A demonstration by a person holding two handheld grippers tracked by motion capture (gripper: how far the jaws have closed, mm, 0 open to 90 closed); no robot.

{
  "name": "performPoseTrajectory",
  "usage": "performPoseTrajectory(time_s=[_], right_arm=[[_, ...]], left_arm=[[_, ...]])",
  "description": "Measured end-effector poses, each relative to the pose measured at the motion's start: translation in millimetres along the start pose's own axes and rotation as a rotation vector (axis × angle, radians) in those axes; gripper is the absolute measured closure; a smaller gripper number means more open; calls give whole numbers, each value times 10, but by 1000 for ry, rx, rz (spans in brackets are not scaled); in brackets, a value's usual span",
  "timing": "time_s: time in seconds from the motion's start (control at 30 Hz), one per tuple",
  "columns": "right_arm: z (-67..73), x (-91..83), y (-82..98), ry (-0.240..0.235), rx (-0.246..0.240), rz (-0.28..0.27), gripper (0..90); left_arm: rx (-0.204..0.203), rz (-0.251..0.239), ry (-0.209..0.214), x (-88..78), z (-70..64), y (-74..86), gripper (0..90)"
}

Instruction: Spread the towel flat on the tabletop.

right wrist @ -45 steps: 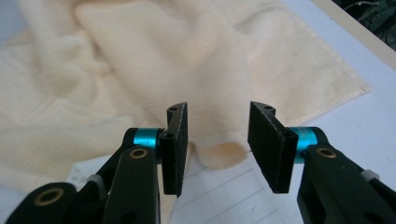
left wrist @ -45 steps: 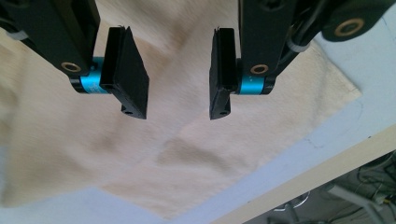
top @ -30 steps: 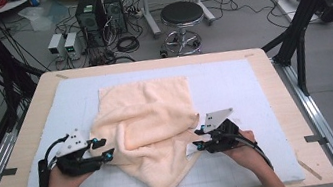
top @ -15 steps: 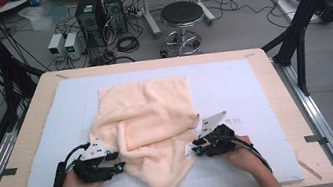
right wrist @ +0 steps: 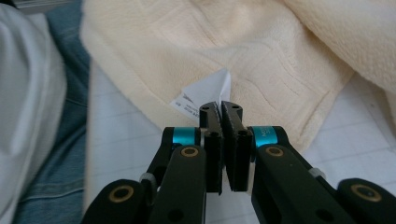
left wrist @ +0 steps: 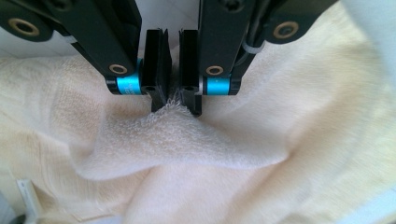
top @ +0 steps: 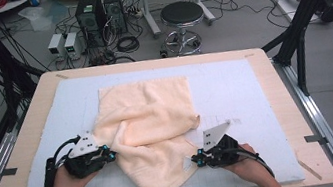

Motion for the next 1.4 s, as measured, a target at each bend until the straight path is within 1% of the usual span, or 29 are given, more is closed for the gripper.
performPoseTrajectory(time_s=[0.03,0.13,0.2,0.27,0.3,0.33,0.37,0.4,0.43,0.47,0.5,0.53,0.6,0.63,0.67,0.73,0.8,0.83,0.87,0.9,0.97,1.0,1.03,1.1,1.13,1.17,1.2,1.27,1.4], right_arm=[[44,-35,-20,-4,-3,-5,877],[183,-119,-87,-42,-17,-31,878],[260,-168,-157,-68,-43,-59,874],[289,-201,-239,-86,-52,-90,855],[274,-203,-276,-73,-54,-99,818],[241,-194,-307,-60,-50,-98,783],[185,-159,-338,-35,-40,-100,742],[145,-127,-350,-19,-33,-100,721],[93,-74,-359,-13,-26,-89,721],[47,-8,-361,-1,-29,-77,719],[-11,90,-355,19,-44,-48,715],[-34,151,-348,26,-46,-26,710],[-92,309,-332,34,-59,11,686],[-122,381,-331,46,-62,16,679],[-138,435,-330,42,-52,30,678],[-180,535,-330,43,-47,34,674],[-242,615,-318,52,-21,49,676],[-262,659,-302,56,-16,63,683],[-273,680,-291,37,0,57,704],[-285,681,-284,34,14,57,740],[-266,669,-279,12,12,54,849],[-248,659,-279,14,-2,55,866],[-236,652,-279,16,-6,56,871],[-245,633,-264,-8,10,62,877],[-248,620,-251,-13,14,62,880],[-243,590,-233,-19,14,64,880],[-238,567,-221,-17,12,62,881],[-216,475,-181,-16,14,45,881],[-145,219,-76,-7,5,27,882]], left_arm=[[8,-5,-1,-44,-17,-21,840],[30,-25,-3,-146,-86,-99,840],[36,-39,-1,-179,-108,-162,840],[40,-42,5,-155,-86,-215,840],[34,-36,7,-120,-60,-228,838],[22,-23,8,-61,-19,-225,835],[11,-16,10,-22,10,-213,824],[0,-2,8,21,56,-189,800],[-28,4,-4,62,91,-157,736],[-51,8,0,90,125,-107,680],[-56,7,5,94,134,-77,673],[-64,-1,7,95,133,-38,664],[-69,-10,8,64,118,39,608],[-73,-12,11,41,113,78,590],[-79,-5,8,10,114,131,578],[-101,-3,19,-18,119,200,546],[-127,10,39,-3,144,270,533],[-146,22,61,27,154,294,532],[-159,32,76,70,161,311,532],[-155,51,89,113,170,319,544],[-149,62,106,229,175,301,599],[-145,65,108,283,177,278,620],[-131,69,111,331,179,251,664],[-114,70,106,411,189,193,744],[-118,60,109,436,192,164,781],[-118,57,109,443,190,151,803],[-103,62,106,437,184,138,812],[-90,50,103,408,138,120,819],[-54,32,101,282,25,66,822]])
Point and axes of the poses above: each handheld gripper's, and its own axes: x roughly forward along the jaws, y roughly out of its underside, z roughly to its left, the point moved 3 cm from there along x, roughly forward along the jaws, and after that the axes turned 15 degrees about y, right-handed, at the moved point
